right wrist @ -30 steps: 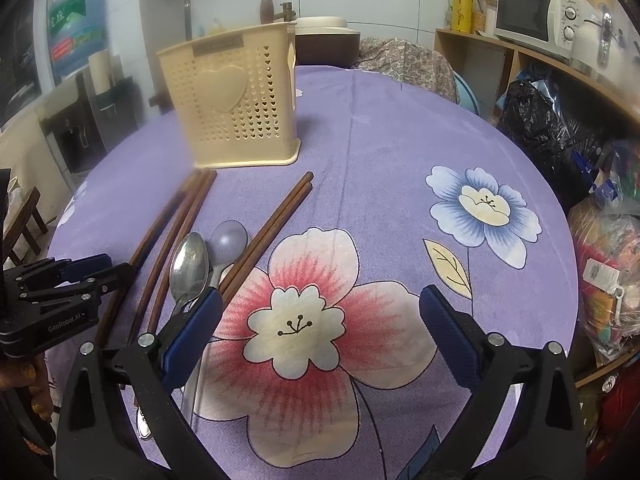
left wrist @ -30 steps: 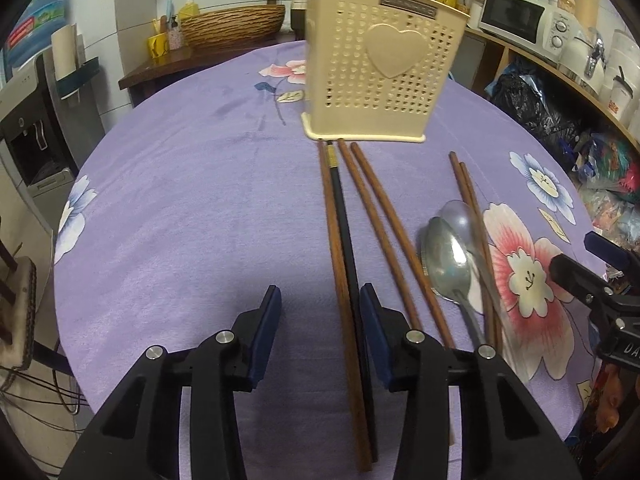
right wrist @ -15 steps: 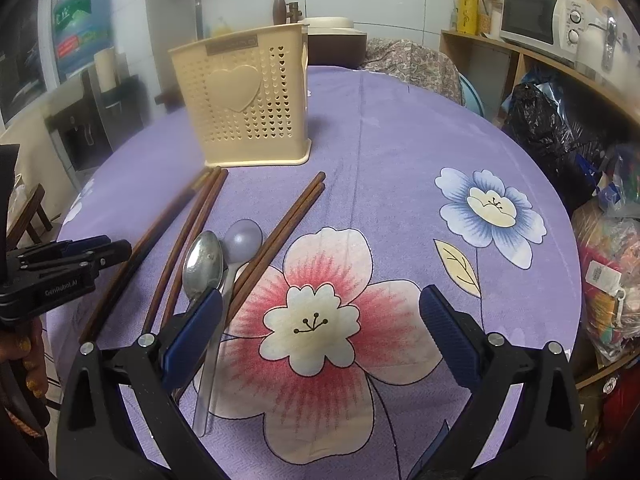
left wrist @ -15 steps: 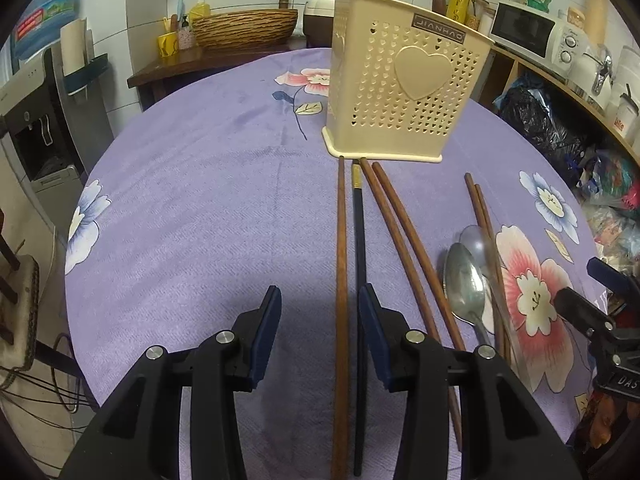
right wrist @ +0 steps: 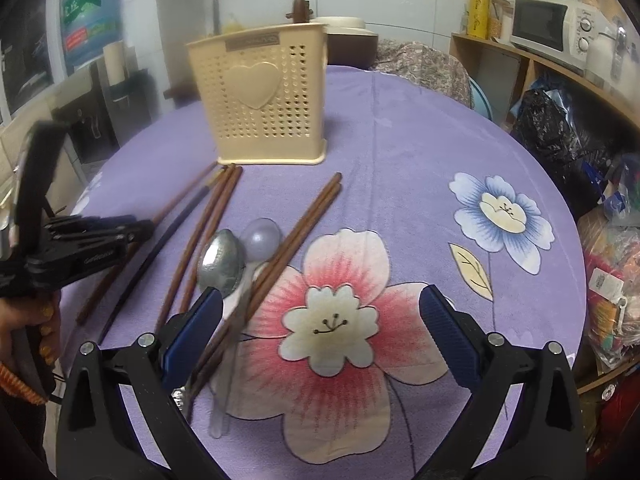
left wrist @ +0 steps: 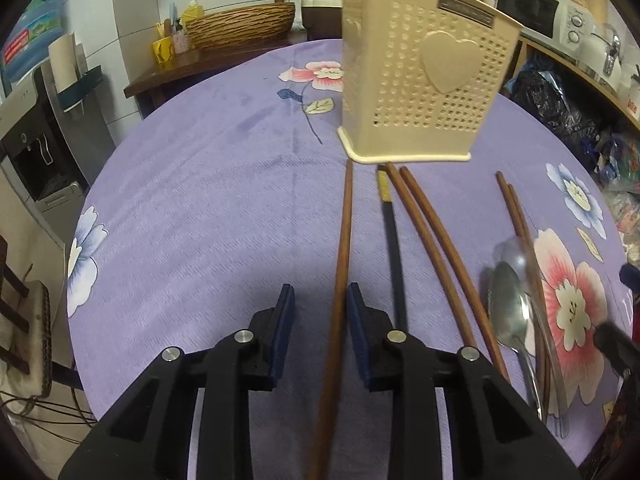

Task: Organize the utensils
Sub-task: 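Grasp a metal spoon with the right tool while the left tool grasps a wooden chopstick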

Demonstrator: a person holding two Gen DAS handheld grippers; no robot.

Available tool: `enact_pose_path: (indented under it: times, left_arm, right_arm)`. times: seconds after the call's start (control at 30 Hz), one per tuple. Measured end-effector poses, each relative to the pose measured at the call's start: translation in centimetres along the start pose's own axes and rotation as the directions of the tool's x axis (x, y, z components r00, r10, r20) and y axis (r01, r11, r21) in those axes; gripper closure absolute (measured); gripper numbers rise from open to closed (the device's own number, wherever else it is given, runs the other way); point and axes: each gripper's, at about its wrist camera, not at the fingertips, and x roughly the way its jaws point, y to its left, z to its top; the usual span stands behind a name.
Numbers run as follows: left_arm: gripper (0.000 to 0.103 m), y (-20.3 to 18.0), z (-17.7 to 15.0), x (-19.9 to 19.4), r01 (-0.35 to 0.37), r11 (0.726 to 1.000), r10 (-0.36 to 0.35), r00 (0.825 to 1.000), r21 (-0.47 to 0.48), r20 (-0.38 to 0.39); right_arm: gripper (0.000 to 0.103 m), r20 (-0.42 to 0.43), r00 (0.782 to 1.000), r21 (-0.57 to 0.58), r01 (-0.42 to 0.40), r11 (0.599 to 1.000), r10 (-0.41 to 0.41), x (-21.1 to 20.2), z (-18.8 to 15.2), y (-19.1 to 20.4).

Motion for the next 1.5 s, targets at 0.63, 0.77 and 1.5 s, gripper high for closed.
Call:
enact_pose_path:
  times: [0.63,0.77,1.5]
  left_arm:
    - [0.090,3.6,-1.6,-1.4,0.004,0.993,-0.002,1.000,-0.114,0.016]
    - [0.090,3.6,-1.6,-1.4,0.007,0.993,-0.005,1.000,-0.116,0.017]
    - [0.076,2.9,-0.3,-0.6,-0.009,0.999,0.008,1.000,-0.045,-0.013]
  right_arm:
    - [0.073,-0.175,0.970,-0.034,-0.178,0.983,0.170,4.6,0.4,5.1]
    - [0.072,-0.180,0.978,-0.086,-0.125,0.988,0.108,5.3,0.9,5.9]
    - [0.055,-0.169,0.984,-0.121,-0.070,0.990,0.049,7.0,2.2,6.9]
